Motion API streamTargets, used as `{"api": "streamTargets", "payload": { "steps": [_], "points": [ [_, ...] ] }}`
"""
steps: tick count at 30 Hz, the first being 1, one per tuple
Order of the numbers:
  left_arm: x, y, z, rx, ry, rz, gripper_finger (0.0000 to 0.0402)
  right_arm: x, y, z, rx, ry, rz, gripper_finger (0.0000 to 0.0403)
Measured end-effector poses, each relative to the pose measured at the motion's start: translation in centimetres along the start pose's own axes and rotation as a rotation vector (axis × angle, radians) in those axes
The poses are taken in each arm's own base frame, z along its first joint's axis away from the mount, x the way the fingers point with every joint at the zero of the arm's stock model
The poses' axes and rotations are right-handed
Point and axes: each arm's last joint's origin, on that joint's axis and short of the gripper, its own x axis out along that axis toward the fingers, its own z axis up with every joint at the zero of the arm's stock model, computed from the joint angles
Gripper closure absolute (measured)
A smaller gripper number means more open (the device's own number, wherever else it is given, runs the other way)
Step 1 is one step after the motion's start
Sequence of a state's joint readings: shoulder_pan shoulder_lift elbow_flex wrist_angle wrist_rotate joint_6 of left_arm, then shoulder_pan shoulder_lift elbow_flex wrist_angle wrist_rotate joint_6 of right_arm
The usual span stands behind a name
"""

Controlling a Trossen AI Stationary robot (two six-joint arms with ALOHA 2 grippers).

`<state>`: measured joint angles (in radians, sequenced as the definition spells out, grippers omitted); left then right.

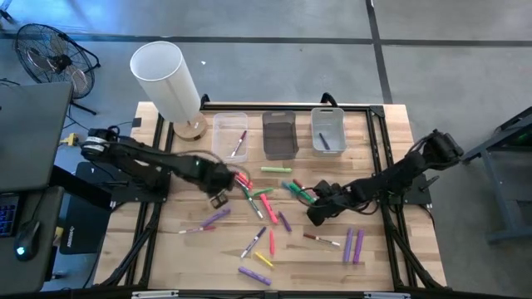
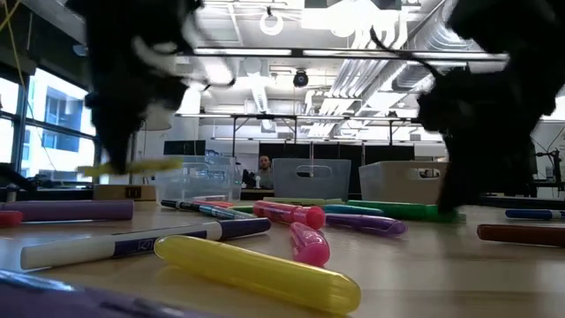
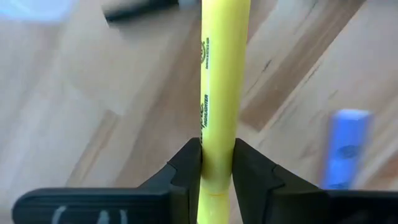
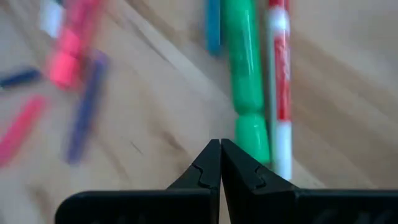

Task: Pick & Place Markers
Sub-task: Put the yellow highlighter into the black bin

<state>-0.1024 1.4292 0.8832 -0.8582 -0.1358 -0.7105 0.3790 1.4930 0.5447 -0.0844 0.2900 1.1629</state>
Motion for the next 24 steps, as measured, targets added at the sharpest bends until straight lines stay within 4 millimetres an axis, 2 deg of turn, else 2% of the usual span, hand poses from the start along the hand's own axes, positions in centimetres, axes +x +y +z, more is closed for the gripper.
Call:
{"api": "streamTargets", "payload": {
  "steps": [7, 13, 16, 20, 24],
  "points": [
    [-6.7, 0.0, 7.6, -0.176, -0.279, -0.108, 0.0336, -1.5, -3.4, -0.9, -0.051, -0.073, 0.095, 0.0403],
    [-9.7, 0.2, 14.9, -0.254, -0.472, -0.139, 0.0336, -4.1, -5.3, -0.4, -0.199, -0.165, 0.219, 0.0403],
    [-8.8, 0.3, 18.7, -0.274, -0.487, -0.120, 0.0336, -5.1, -6.1, -0.2, -0.238, -0.210, 0.280, 0.0403],
    [-6.5, 0.9, 23.2, -0.317, -0.456, -0.123, 0.0336, -6.0, -6.8, -0.1, -0.295, -0.241, 0.344, 0.0402],
    [-4.0, 1.6, 26.3, -0.340, -0.404, -0.173, 0.0326, -6.2, -7.5, -0.5, -0.337, -0.203, 0.382, 0.0402]
  ]
}}
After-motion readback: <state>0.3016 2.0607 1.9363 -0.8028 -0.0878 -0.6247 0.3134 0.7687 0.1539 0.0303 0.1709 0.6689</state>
